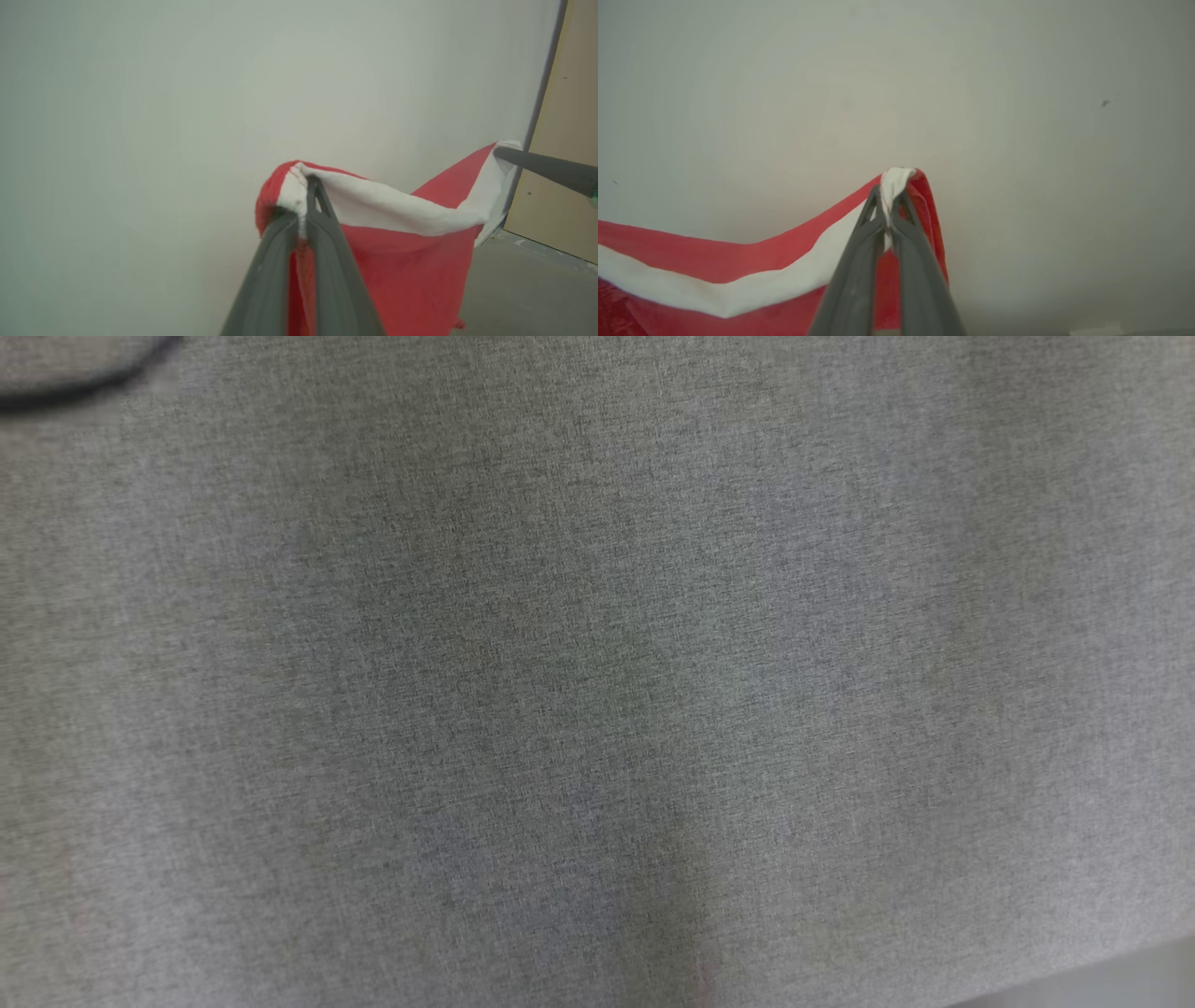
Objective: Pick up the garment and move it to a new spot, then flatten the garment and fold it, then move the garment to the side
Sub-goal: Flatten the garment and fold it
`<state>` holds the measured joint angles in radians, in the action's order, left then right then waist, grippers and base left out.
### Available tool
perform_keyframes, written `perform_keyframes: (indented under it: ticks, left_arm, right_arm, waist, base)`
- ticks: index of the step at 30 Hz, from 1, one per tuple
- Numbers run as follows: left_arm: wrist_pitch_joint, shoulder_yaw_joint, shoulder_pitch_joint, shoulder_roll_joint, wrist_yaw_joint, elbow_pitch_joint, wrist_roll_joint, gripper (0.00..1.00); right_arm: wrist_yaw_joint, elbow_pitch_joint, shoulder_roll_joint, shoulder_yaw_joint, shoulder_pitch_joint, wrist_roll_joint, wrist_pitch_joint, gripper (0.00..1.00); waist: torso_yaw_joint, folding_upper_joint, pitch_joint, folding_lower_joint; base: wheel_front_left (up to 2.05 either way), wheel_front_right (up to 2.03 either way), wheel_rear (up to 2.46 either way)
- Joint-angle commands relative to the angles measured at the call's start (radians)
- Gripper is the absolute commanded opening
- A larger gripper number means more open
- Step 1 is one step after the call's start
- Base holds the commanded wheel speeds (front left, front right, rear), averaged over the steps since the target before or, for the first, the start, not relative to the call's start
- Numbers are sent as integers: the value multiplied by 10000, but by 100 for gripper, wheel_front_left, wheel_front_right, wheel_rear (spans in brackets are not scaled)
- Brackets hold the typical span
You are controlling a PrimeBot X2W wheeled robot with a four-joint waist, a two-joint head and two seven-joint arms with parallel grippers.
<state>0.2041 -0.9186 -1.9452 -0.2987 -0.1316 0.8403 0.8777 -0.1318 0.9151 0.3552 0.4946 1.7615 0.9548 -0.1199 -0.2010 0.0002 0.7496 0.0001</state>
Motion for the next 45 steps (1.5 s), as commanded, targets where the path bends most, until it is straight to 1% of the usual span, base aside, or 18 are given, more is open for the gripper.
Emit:
perform_keyframes:
  ticks: [1,4,7,9,10,12,16,20,21,22,24,26,30,33,37,40,41,45]
  left_arm:
    - [113,-10,324,-106,28,-93,226,0]
    - [429,-151,1339,-409,28,-552,557,0]
    - [578,-133,2704,-739,26,-1246,847,0]
    - [612,53,3759,-894,26,-1883,1044,0]
    - [619,160,4249,-1053,43,-2212,942,0]
    - [613,611,5412,-1034,200,-3043,899,0]
    - [613,1174,7872,-947,636,-4630,339,0]
    - [613,1415,10209,-1011,832,-5749,-222,0]
    - [614,1381,10786,-1105,884,-5928,-424,0]
    - [616,1638,11710,-1184,1067,-6382,-651,0]
    - [614,1738,12747,-1238,1136,-6745,-889,0]
    - [615,1752,13680,-1319,1122,-6980,-1042,0]
    - [615,1698,15271,-1278,1053,-7209,-1339,0]
    - [615,1621,16130,-1262,1005,-7256,-1563,0]
    - [616,1785,17026,-1258,1031,-7361,-1708,0]
    - [616,1873,17474,-1397,984,-7368,-1886,0]
    - [616,1873,17474,-1397,984,-7368,-1886,0]
    - [616,2093,17883,-1577,1014,-7473,-2003,0]
  right_arm:
    - [23,-113,32,54,-266,154,-95,0]
    - [23,-626,155,340,-1180,502,-295,0]
    - [23,-1382,449,700,-2465,874,-573,0]
    - [23,-1976,719,905,-3453,1194,-668,0]
    - [23,-2240,862,1104,-3987,1278,-592,0]
    - [23,-2795,1401,1365,-4889,1326,-722,0]
    - [23,-3832,1938,1591,-6881,1704,-1028,0]
    - [23,-4698,2315,1563,-8747,2030,-1264,0]
    - [23,-4865,2312,1547,-9236,2143,-1302,0]
    - [23,-5138,2382,1487,-10123,2217,-1356,0]
    - [23,-5366,2454,1445,-11003,2323,-1389,0]
    - [23,-5578,2500,1343,-11804,2429,-1406,0]
    - [23,-5905,2555,1107,-13518,2462,-1426,0]
    - [23,-6126,2461,691,-14615,2485,-1451,0]
    - [23,-6549,2308,203,-15987,2218,-1454,0]
    - [24,-6931,2176,-139,-16828,1948,-1459,0]
    - [24,-6931,2176,-139,-16828,1948,-1459,0]
    - [24,-7514,1933,-526,-17807,1631,-1306,0]
  waist:
    - [31,-2,-109,-1]
    - [80,-2,-455,-1]
    - [134,-2,-960,-1]
    - [210,-2,-1315,-1]
    - [204,-2,-1468,-1]
    - [357,-2,-1802,-1]
    - [505,-2,-2482,-1]
    - [529,-2,-3113,-1]
    - [492,-2,-3262,-1]
    - [450,-2,-3553,-1]
    - [446,-2,-3838,-1]
    - [407,-2,-4072,-1]
    - [446,-2,-4452,-1]
    - [498,-2,-4666,-1]
    - [548,-2,-4880,-1]
    - [610,-2,-5021,-1]
    - [610,-2,-5021,-1]
    - [706,-2,-5203,-1]
  base:
    - [0,0,0]
    - [0,0,0]
    - [0,0,0]
    - [0,0,0]
    - [0,0,0]
    - [0,0,0]
    - [0,0,0]
    - [0,0,0]
    - [0,0,0]
    - [0,0,0]
    - [0,0,0]
    - [0,0,0]
    - [0,0,0]
    - [0,0,0]
    - [0,0,0]
    - [0,0,0]
    - [0,0,0]
    - [0,0,0]
